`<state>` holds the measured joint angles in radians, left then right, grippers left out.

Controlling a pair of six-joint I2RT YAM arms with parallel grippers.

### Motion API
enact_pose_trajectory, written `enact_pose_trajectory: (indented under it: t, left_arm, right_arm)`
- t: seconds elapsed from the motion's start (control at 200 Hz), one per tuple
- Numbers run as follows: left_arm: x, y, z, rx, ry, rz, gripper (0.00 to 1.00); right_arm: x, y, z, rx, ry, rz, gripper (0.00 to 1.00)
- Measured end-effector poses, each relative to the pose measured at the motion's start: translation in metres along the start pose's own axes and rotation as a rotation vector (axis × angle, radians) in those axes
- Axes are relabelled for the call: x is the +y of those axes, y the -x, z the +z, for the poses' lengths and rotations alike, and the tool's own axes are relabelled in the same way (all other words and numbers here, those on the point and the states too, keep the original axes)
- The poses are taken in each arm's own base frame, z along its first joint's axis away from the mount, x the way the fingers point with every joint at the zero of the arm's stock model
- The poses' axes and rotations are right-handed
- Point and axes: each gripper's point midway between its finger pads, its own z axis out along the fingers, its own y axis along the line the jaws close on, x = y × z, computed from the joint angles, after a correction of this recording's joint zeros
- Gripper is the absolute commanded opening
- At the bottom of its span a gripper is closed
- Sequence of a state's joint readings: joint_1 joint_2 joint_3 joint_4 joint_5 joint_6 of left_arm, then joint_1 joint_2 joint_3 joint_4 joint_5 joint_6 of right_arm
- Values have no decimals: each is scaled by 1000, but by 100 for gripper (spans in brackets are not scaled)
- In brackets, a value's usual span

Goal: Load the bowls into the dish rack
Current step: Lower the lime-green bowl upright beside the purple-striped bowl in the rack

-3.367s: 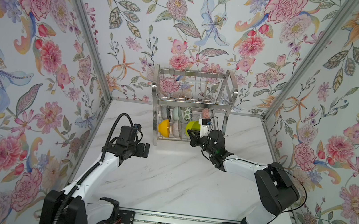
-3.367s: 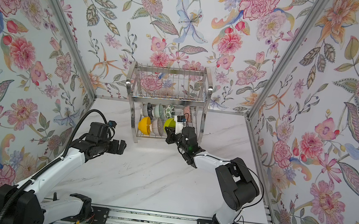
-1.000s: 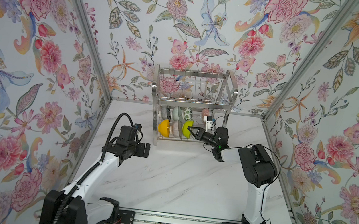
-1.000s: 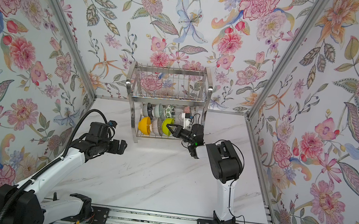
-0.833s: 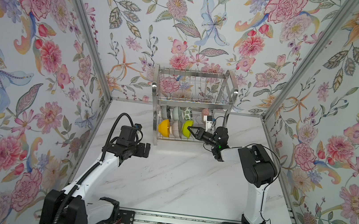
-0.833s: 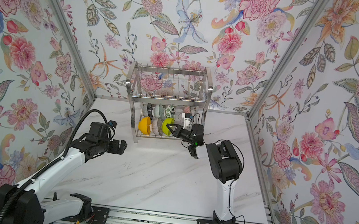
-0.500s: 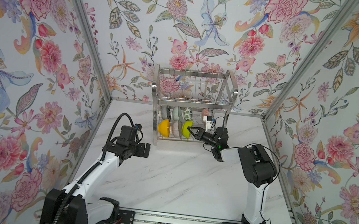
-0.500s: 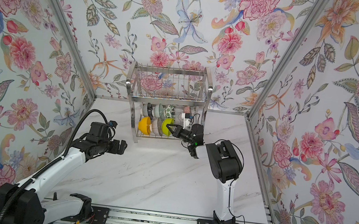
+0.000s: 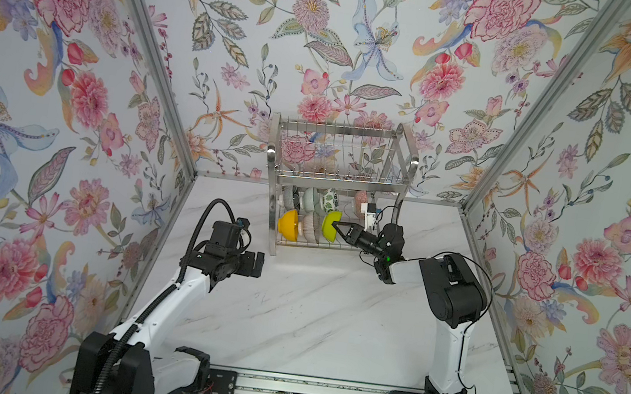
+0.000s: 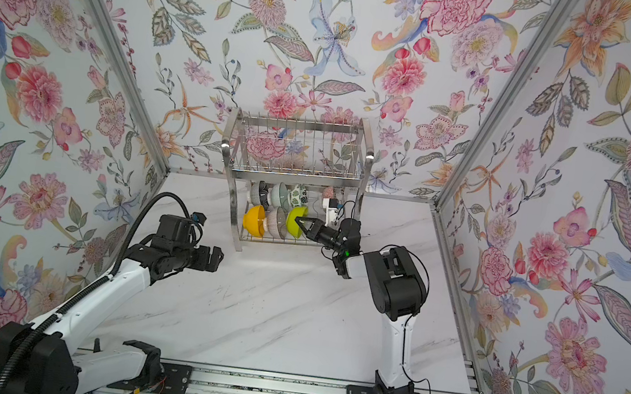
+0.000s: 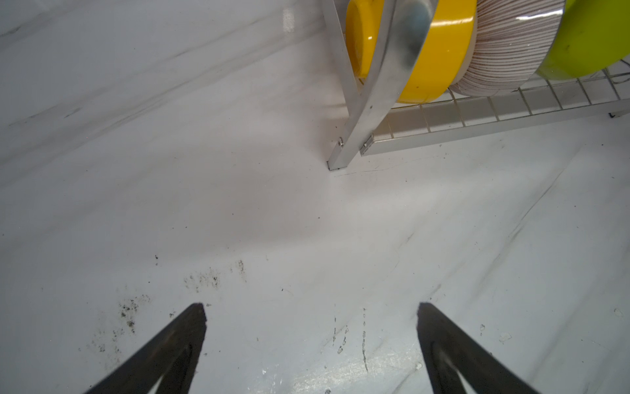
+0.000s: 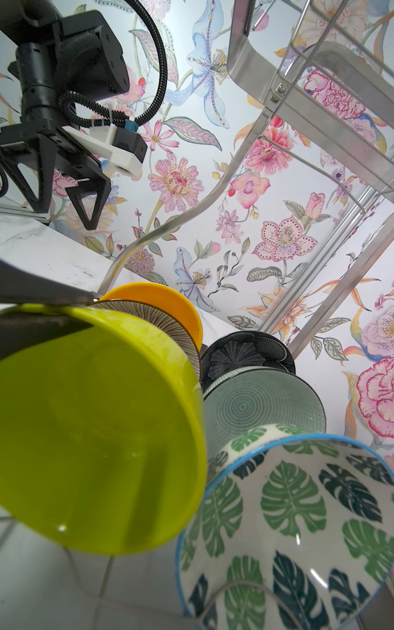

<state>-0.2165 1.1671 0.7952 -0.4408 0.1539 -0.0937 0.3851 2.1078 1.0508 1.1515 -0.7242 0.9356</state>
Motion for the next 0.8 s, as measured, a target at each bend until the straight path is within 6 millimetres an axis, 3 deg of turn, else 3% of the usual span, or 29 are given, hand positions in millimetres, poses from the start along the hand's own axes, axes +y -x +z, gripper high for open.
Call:
enact_pose_trajectory:
  t: [0.801]
  left_arm:
    - [0, 0, 1, 2, 0, 0, 99]
  right_arm:
    - [-1, 0, -1, -10, 35, 11, 3]
